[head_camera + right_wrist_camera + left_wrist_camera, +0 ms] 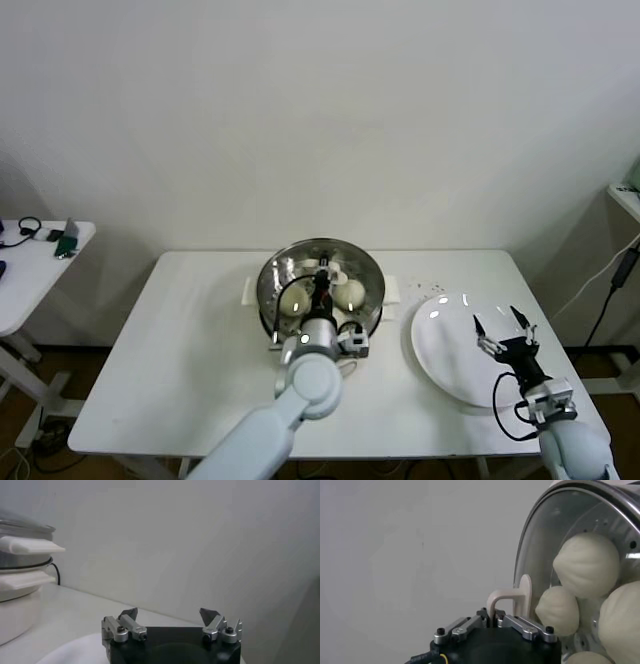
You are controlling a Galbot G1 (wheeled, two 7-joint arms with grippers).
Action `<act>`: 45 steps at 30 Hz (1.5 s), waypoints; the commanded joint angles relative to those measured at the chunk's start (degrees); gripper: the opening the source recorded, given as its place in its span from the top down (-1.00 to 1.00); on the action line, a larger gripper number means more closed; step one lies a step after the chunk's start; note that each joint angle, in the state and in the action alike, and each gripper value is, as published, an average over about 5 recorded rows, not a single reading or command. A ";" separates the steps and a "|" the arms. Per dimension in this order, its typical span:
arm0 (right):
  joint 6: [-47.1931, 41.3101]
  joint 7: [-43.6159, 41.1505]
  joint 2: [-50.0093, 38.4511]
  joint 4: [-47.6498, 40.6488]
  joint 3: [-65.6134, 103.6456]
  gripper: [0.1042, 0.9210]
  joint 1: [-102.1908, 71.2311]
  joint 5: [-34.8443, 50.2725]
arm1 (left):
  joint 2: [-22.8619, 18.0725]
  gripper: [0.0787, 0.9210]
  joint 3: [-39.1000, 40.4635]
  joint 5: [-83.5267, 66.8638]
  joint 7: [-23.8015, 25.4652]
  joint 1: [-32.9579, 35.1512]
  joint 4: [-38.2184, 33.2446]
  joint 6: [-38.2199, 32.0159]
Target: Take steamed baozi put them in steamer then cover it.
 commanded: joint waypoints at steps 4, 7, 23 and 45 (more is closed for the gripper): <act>-0.07 -0.30 -0.02 0.16 0.28 -0.76 -0.11 0.13 | 0.24 0.82 -0.13 -0.87 -0.08 0.20 -0.61 2.81; -0.13 -0.50 -0.12 0.16 0.54 -0.76 -0.16 0.19 | 0.78 0.78 0.02 -1.80 0.22 0.41 -1.51 2.81; -2.27 -0.21 -0.07 0.79 1.12 -0.76 -0.66 1.43 | 5.40 -0.28 -1.78 -6.15 0.15 3.57 -12.02 2.81; -5.16 0.55 0.29 3.97 2.41 -0.76 -3.65 1.11 | 15.35 -0.77 -14.92 -32.11 -13.52 17.70 -26.30 -7.99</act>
